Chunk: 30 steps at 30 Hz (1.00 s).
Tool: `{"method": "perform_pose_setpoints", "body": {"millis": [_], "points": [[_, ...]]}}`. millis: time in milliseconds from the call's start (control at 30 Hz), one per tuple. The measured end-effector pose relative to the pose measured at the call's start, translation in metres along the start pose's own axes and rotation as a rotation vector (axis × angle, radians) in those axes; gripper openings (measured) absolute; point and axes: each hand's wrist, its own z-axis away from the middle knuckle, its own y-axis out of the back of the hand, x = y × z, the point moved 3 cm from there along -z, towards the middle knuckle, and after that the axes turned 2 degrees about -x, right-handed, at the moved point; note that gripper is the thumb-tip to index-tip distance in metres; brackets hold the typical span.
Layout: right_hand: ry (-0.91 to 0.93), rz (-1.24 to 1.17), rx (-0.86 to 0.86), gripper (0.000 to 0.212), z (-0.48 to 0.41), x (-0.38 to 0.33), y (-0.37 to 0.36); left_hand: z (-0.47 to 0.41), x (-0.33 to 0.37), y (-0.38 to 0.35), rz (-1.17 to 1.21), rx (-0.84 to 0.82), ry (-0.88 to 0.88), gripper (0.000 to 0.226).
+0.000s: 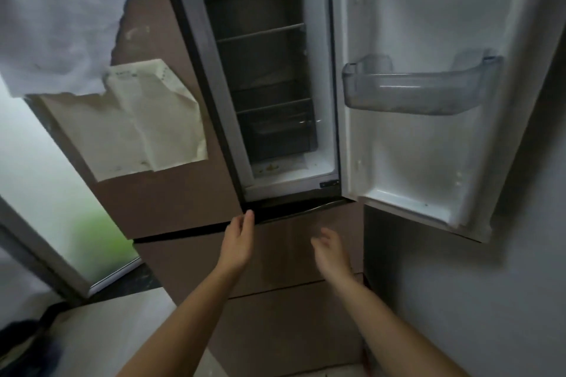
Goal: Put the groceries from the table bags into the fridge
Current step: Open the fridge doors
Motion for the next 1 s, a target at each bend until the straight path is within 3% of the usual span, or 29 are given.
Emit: {"method": "perform_pose_setpoints", "body": {"millis": [67,167,367,500,667,1000], "points": [[0.068,0.005,-0.067,0.042,-0.006,-0.023,-0.029,-0.012,-0.024,0.027,0.277,0.048,0.218,0.082],[0.172,0.046,-0.113,0.043,-0.019,-0.058,-0.070,-0.028,-0.049,0.056,0.582,0.106,0.360,0.076],[0.349,0.037,-0.129,0.059,-0.051,-0.120,-0.138,-0.068,-0.080,0.083,1.016,0.119,0.447,0.103],[0.464,0.101,-0.155,0.074,-0.063,-0.150,-0.172,-0.099,-0.082,0.089,1.247,0.041,0.407,0.112],[0.474,0.129,-0.103,0.075,-0.073,-0.147,-0.188,-0.113,-0.089,0.082,1.280,0.011,0.328,0.098],[0.444,0.161,-0.142,0.085,-0.071,-0.142,-0.184,-0.103,-0.080,0.085,1.293,-0.028,0.358,0.100]]}}
